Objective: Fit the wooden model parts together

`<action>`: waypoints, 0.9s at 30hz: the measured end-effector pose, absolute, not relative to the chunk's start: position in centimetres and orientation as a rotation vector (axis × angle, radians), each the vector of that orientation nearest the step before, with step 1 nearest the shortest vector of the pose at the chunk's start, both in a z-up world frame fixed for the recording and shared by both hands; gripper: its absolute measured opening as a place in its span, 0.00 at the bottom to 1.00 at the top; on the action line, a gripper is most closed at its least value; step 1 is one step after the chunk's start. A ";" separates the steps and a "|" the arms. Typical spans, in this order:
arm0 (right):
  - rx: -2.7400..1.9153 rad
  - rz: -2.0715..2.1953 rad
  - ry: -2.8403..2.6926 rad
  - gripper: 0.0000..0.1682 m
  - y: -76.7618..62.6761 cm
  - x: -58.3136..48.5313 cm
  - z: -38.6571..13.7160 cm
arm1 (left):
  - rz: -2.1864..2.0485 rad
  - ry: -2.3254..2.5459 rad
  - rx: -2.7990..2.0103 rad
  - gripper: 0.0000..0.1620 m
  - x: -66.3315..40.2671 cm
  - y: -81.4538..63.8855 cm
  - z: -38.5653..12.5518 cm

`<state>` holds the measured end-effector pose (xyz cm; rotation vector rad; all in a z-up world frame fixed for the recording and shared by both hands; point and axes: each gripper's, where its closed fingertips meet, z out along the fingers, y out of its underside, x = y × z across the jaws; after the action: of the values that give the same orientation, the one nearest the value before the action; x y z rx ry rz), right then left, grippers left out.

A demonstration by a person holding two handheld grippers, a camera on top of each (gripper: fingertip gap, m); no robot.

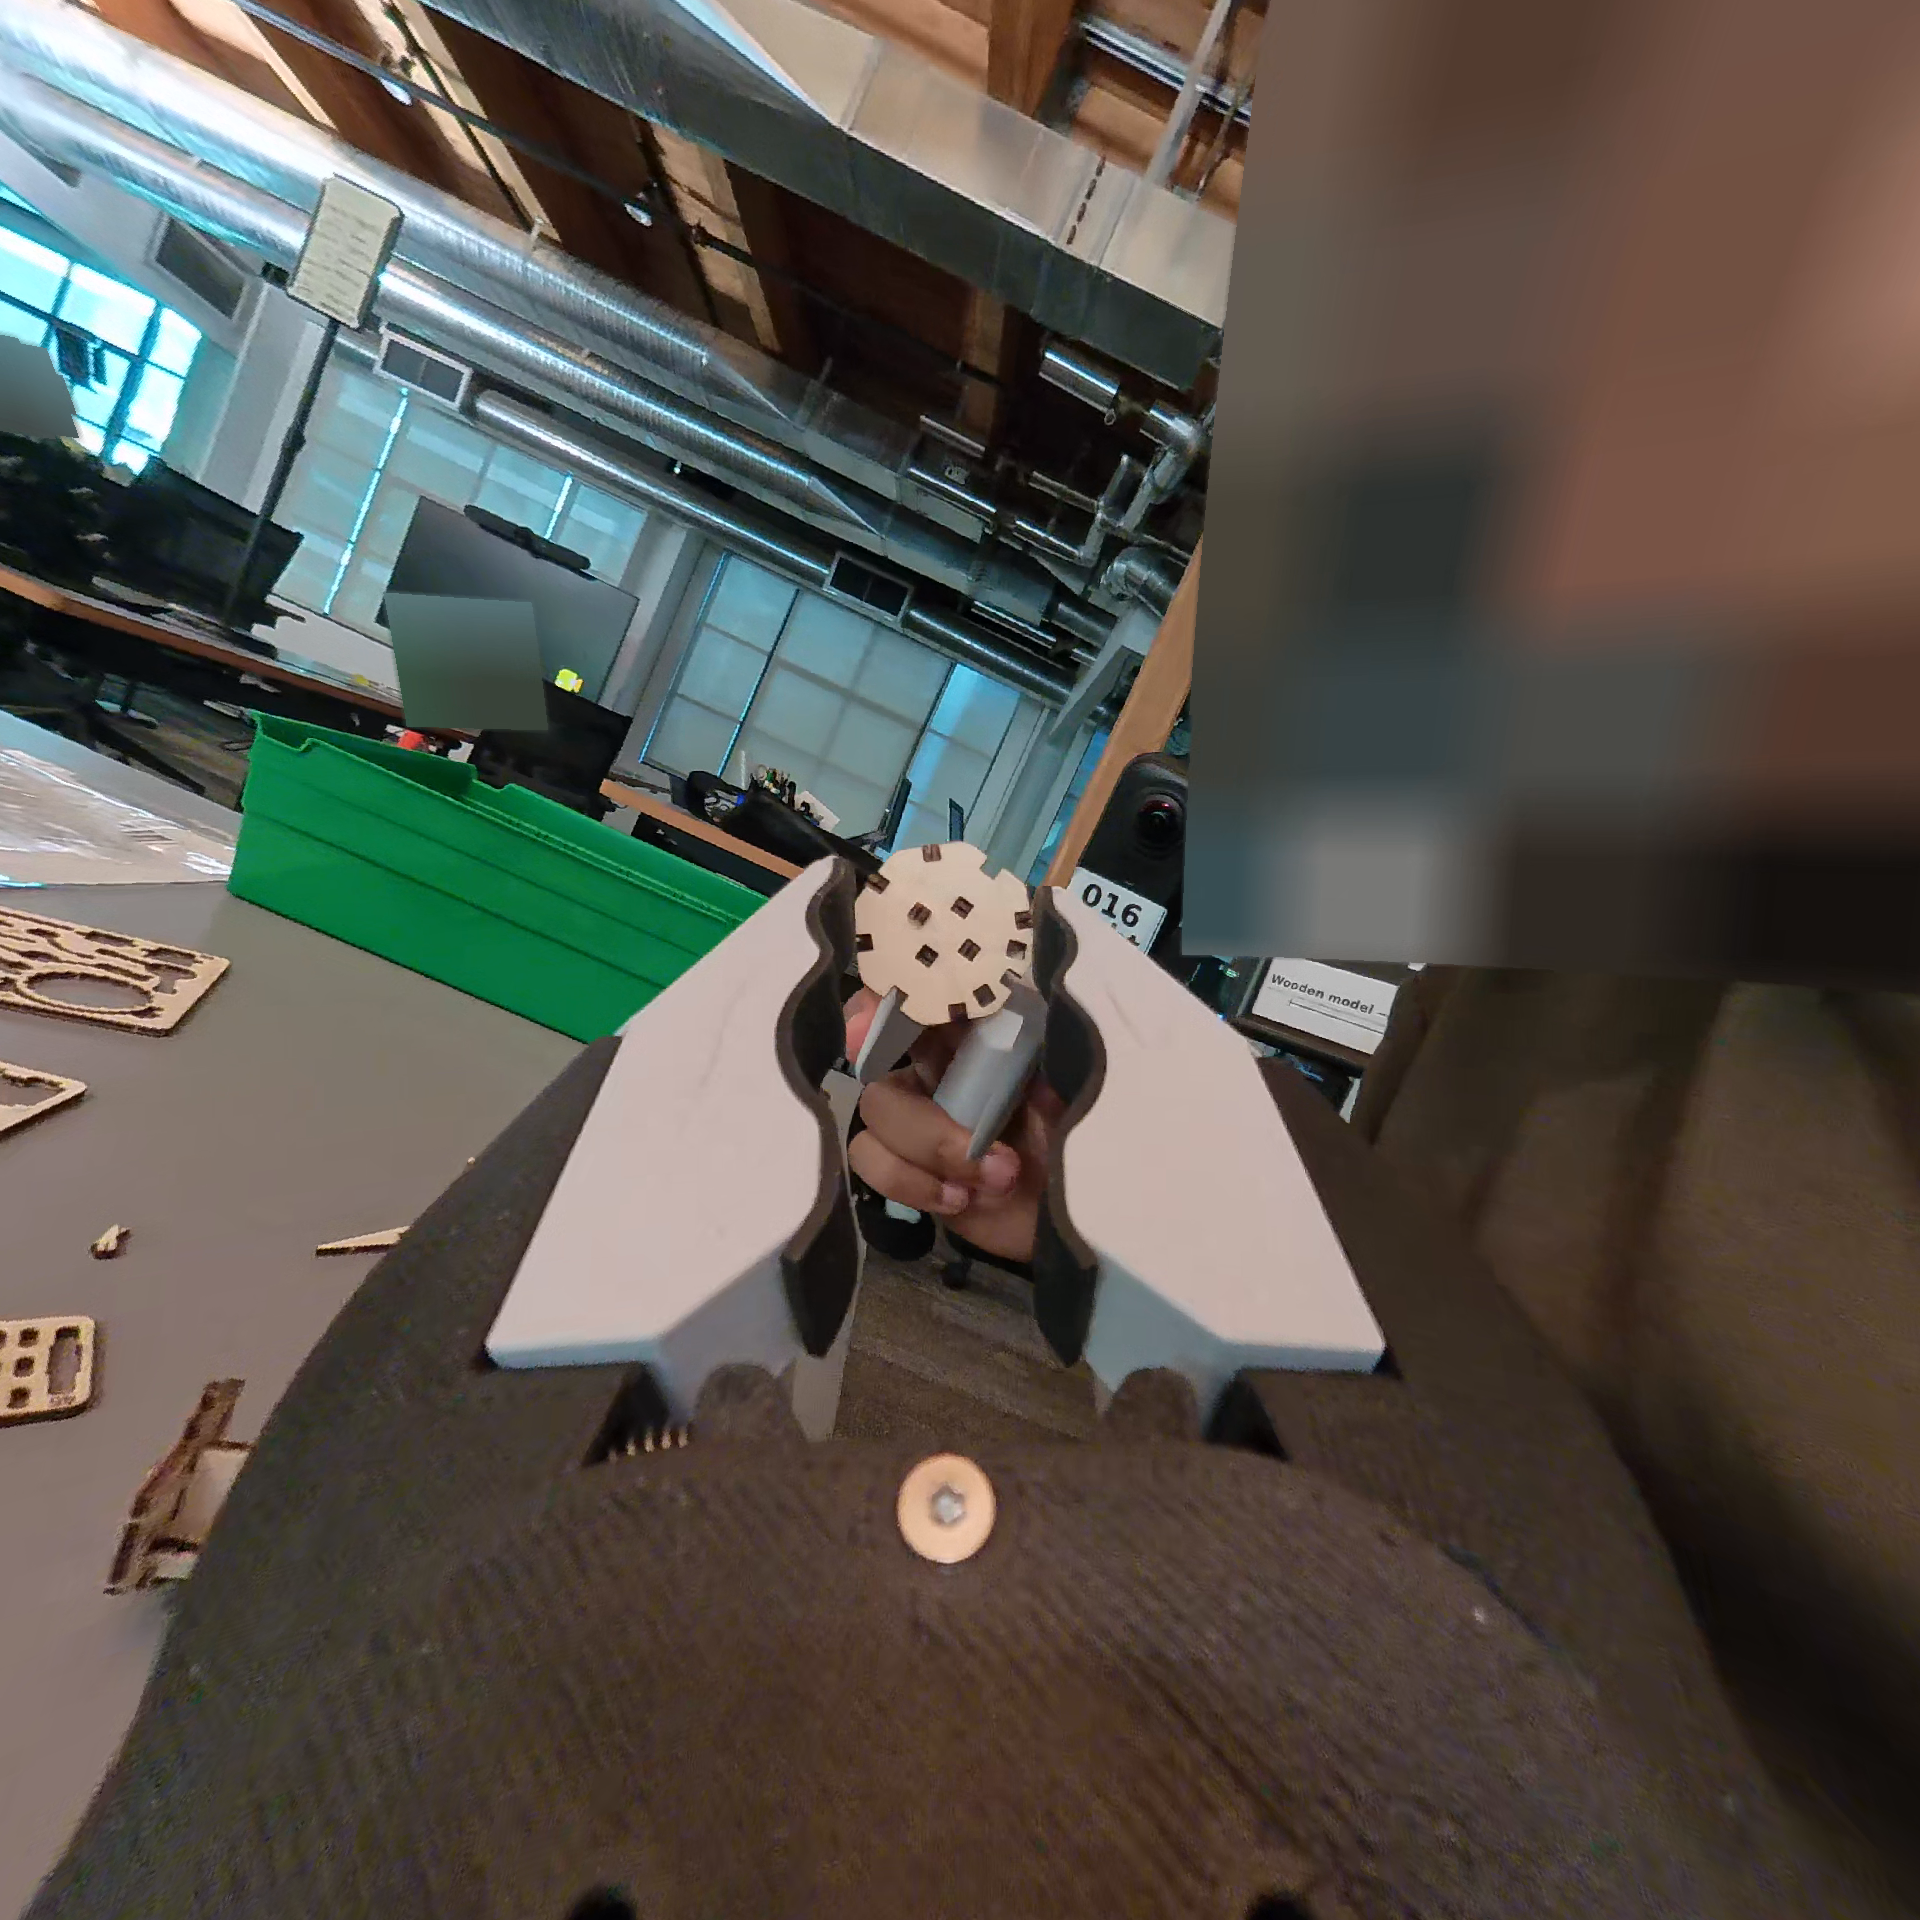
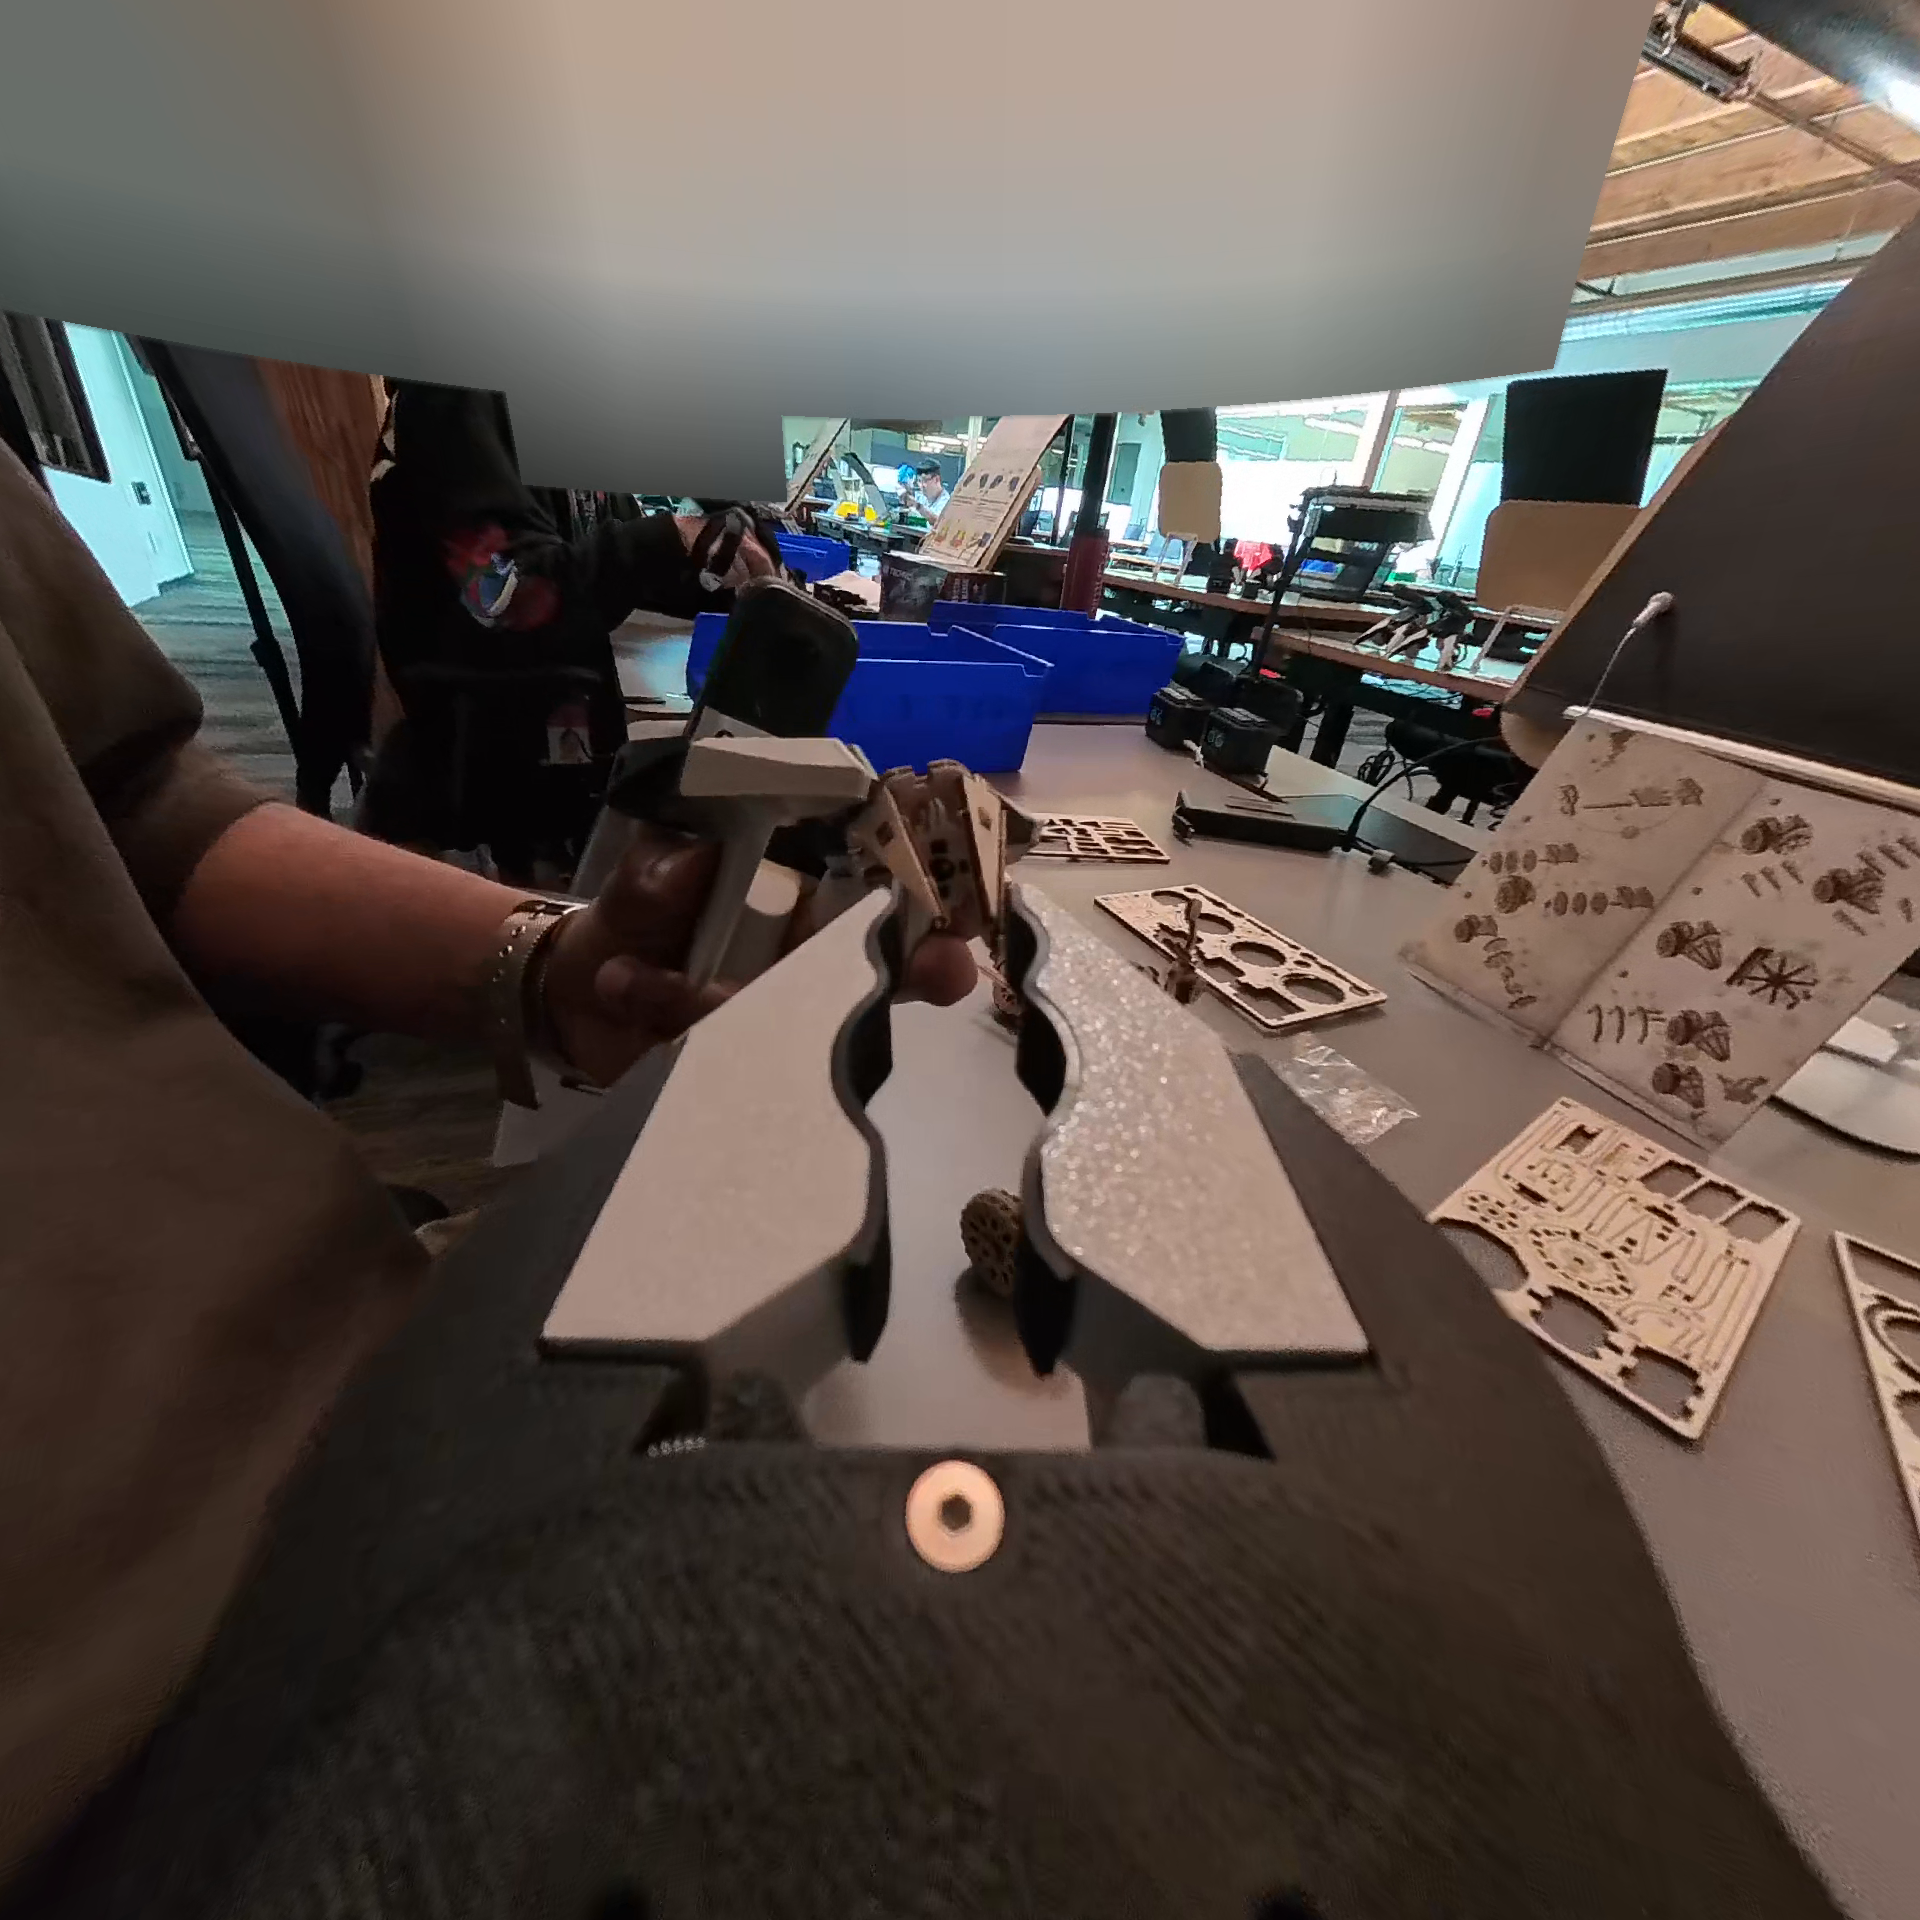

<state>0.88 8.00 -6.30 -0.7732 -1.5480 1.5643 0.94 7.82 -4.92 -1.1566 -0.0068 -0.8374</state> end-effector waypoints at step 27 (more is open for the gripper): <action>-0.655 1.713 -1.639 0.21 5.7 1.4 -6.5 | -0.880 0.071 -1.229 0.19 2.1 6.9 -6.0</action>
<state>1.42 5.71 -6.50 -0.6554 -1.6390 1.7127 2.10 6.95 -5.96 -1.2287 0.0715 -0.8799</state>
